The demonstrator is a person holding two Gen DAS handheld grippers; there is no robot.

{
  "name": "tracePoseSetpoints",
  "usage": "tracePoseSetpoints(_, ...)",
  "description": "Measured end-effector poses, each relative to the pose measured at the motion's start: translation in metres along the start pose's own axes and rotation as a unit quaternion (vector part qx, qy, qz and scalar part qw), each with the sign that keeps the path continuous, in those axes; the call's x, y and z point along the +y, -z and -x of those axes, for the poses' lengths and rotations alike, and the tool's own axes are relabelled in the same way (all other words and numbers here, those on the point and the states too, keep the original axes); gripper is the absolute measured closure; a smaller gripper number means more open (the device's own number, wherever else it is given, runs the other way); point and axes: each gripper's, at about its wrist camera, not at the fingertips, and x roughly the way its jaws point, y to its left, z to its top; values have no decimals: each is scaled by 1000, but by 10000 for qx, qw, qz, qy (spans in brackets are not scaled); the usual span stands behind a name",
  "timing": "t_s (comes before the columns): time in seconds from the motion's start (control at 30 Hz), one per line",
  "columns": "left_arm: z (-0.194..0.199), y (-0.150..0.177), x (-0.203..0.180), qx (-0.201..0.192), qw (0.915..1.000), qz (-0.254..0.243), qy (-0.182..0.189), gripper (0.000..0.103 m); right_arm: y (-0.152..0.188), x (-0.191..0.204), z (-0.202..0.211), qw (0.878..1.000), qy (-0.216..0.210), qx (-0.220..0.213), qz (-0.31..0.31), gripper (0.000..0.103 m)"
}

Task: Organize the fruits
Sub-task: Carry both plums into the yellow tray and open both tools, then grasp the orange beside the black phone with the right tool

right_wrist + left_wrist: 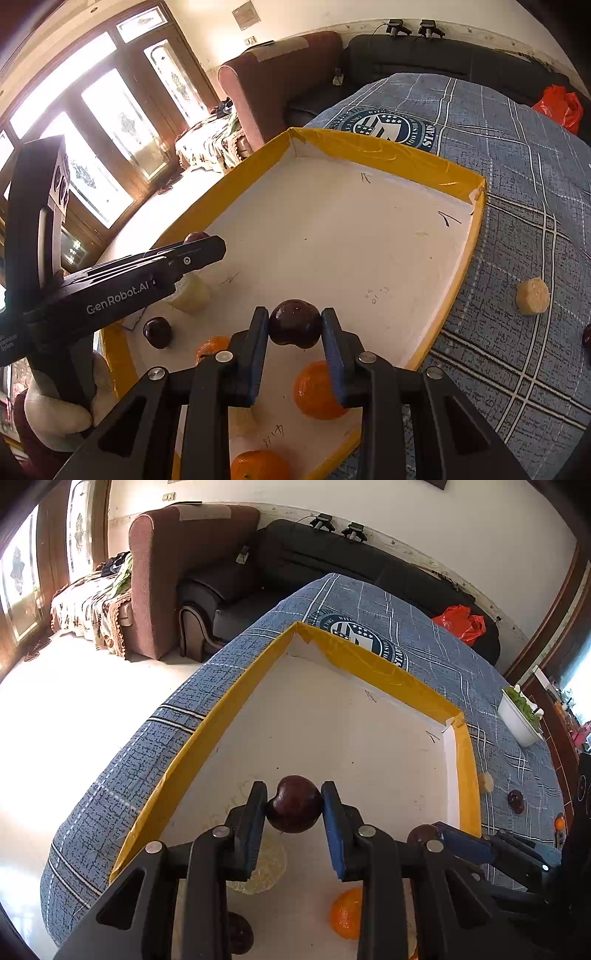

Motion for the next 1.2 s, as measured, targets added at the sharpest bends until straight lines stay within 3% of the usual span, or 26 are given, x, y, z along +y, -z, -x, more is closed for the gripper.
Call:
tracePoseSetpoints(0.07,1,-1,-1,-11,10000,34,8,41,-3,0,-1,10000,38,-60,49,68)
tracePoseSetpoints(0.13,4,-1,-3,-81,9999,61,-9,34,-4,0,1,9998,116,-137,91,62)
tracePoseSetpoints(0.3,19,0,-4,-174,9996,187,80,31,-3,-1,13,9996,114,-248,72,56)
tracePoseSetpoints(0.5,45,8,-4,-298,9977,580,158,18,6,-7,34,9992,132,-372,-28,56)
tracePoseSetpoints(0.7,69,28,-24,-402,9931,830,731,17,25,-29,65,9977,270,-538,-302,47)
tracePoseSetpoints(0.87,78,48,-70,-315,9933,447,1019,17,47,-67,96,9944,481,-639,-695,43)
tracePoseSetpoints(1.1,70,85,-145,32,9915,-398,1240,17,88,-143,146,9829,1169,-666,-1254,40)
tracePoseSetpoints(1.2,62,101,-172,188,9889,-682,1307,17,100,-173,163,9774,1486,-547,-1400,33)
